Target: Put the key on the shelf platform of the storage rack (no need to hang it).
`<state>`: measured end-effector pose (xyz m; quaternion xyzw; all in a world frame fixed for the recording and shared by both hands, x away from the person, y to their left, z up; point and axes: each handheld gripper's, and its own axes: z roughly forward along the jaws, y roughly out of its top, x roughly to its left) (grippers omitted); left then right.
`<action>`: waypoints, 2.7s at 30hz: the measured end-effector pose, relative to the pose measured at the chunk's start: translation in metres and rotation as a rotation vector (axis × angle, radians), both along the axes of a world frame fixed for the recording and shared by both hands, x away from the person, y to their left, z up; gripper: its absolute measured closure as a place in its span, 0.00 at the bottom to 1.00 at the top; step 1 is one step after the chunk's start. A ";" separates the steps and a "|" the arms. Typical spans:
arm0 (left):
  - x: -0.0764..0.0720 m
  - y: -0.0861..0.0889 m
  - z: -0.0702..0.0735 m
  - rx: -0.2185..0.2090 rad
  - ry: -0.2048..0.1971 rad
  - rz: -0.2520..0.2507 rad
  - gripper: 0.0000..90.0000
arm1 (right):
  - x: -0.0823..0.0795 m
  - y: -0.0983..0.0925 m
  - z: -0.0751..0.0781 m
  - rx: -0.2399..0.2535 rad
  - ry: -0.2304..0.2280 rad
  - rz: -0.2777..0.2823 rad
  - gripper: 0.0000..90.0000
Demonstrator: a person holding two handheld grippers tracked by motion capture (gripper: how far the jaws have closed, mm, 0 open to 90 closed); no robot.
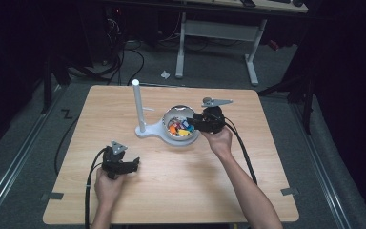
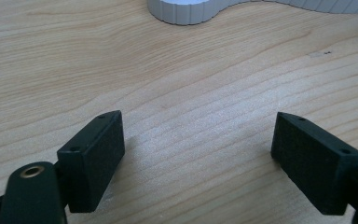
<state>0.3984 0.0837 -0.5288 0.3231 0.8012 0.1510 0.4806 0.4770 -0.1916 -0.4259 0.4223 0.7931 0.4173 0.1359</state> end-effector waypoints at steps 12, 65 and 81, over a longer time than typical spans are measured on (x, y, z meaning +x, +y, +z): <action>0.000 -0.001 0.000 -0.008 0.004 0.010 0.20 | -0.018 -0.029 0.021 -0.007 -0.041 -0.054 0.57; 0.000 0.000 0.000 -0.001 0.000 0.002 0.20 | -0.113 -0.126 0.036 0.020 -0.094 -0.225 0.56; 0.000 0.000 0.000 0.001 0.000 0.001 0.20 | -0.135 -0.135 0.023 0.049 -0.093 -0.246 0.56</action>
